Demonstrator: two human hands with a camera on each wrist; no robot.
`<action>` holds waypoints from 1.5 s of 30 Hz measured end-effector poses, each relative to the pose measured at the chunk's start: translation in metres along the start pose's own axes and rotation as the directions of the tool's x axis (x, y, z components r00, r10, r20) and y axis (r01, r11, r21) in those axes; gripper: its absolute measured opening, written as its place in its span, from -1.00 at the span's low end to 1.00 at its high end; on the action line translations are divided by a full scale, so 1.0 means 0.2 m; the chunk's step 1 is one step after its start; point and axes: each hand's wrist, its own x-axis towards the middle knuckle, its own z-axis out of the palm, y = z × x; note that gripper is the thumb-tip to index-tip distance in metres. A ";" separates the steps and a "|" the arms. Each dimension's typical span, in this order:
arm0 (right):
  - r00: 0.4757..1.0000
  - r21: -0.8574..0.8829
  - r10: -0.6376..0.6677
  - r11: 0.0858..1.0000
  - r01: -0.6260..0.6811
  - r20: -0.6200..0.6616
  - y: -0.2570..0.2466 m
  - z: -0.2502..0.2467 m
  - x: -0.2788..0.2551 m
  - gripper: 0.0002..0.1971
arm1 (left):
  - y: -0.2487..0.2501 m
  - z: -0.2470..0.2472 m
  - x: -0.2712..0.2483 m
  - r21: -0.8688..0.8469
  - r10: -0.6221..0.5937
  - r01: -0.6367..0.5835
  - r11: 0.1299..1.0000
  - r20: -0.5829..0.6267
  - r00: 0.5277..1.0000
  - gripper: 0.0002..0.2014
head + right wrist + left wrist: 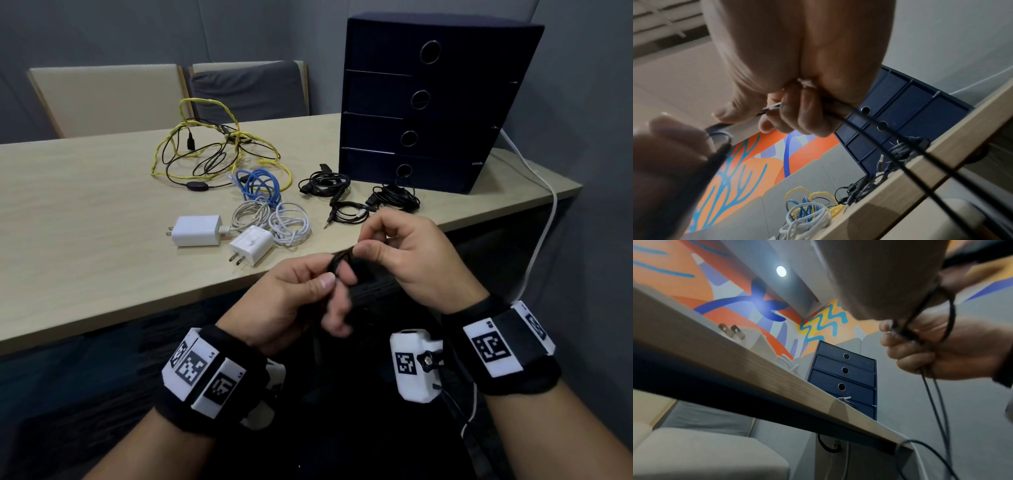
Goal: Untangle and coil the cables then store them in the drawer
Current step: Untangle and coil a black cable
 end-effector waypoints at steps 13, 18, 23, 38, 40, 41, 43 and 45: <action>0.911 0.283 0.381 0.866 -0.411 0.158 0.31 0.09 -0.22 -0.73 | 0.11 -0.03 0.00 -0.355 0.209 -0.283 0.891 -0.233 0.950 -0.42; 0.953 -0.119 0.212 0.975 -0.189 0.216 0.25 0.17 -0.33 -0.79 | 0.11 0.01 0.08 -0.152 0.309 -0.418 0.896 -0.463 0.831 -0.64; 0.960 -0.195 0.096 0.980 -0.044 0.263 0.13 0.19 -0.35 -0.84 | 0.05 -0.04 0.13 0.156 0.399 -0.376 0.913 -0.532 0.747 -0.56; 0.977 -0.360 -0.212 0.909 0.210 0.033 -0.13 -0.01 -0.04 -0.89 | 0.04 -0.02 0.06 0.343 0.081 -0.037 0.939 -0.115 0.990 -0.71; 0.980 -0.348 -0.201 0.918 0.187 -0.004 -0.12 -0.02 -0.01 -0.88 | 0.04 -0.01 0.05 0.280 0.056 -0.022 0.960 -0.111 0.992 -0.72; 0.981 -0.341 -0.193 0.923 0.176 -0.017 -0.12 -0.02 0.00 -0.87 | 0.03 -0.01 0.04 0.234 0.045 -0.019 0.972 -0.108 0.993 -0.72; 0.984 -0.309 -0.175 0.938 0.156 -0.035 -0.12 -0.03 0.02 -0.86 | 0.03 -0.01 0.03 0.133 0.027 -0.016 0.991 -0.080 0.996 -0.71; 0.987 -0.253 -0.151 0.959 0.130 -0.063 -0.11 -0.03 0.04 -0.84 | 0.04 -0.01 0.02 0.012 -0.003 0.004 1.000 -0.038 0.999 -0.70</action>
